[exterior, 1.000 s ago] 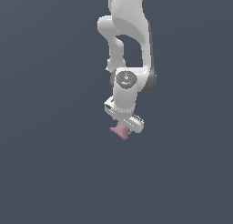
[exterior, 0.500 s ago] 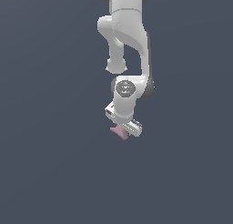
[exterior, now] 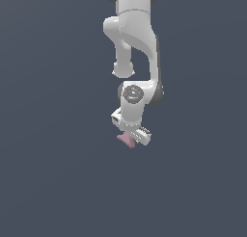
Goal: Pick up the object and move it to a goal position.
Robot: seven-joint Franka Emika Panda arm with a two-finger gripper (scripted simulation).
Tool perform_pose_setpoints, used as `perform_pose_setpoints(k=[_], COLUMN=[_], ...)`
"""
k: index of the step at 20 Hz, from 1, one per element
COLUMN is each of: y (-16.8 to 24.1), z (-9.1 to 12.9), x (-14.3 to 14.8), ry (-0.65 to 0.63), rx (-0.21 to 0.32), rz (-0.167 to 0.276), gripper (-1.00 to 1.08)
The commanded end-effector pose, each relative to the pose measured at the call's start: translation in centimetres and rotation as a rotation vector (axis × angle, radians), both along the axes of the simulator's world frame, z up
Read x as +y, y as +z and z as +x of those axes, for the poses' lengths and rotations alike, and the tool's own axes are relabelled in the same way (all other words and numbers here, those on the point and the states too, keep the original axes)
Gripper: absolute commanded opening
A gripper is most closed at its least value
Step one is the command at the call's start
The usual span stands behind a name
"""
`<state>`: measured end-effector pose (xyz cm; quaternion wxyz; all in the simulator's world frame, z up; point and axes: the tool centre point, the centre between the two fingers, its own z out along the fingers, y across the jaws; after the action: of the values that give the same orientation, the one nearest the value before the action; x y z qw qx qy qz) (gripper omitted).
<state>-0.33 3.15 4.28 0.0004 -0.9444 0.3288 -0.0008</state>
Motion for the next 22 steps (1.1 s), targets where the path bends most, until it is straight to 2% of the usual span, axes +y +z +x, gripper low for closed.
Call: perform_pose_setpoints(k=[1, 11, 22], y=[-0.1, 2.4, 11.1], z=[-0.1, 0.6, 2.6], x=[0.0, 1.4, 6.3], ry=[0.0, 0.0, -0.001], rx=[0.002, 0.0, 0.0], rz=[0.0, 0.0, -0.001], gripper=[-1.0, -1.0, -1.0])
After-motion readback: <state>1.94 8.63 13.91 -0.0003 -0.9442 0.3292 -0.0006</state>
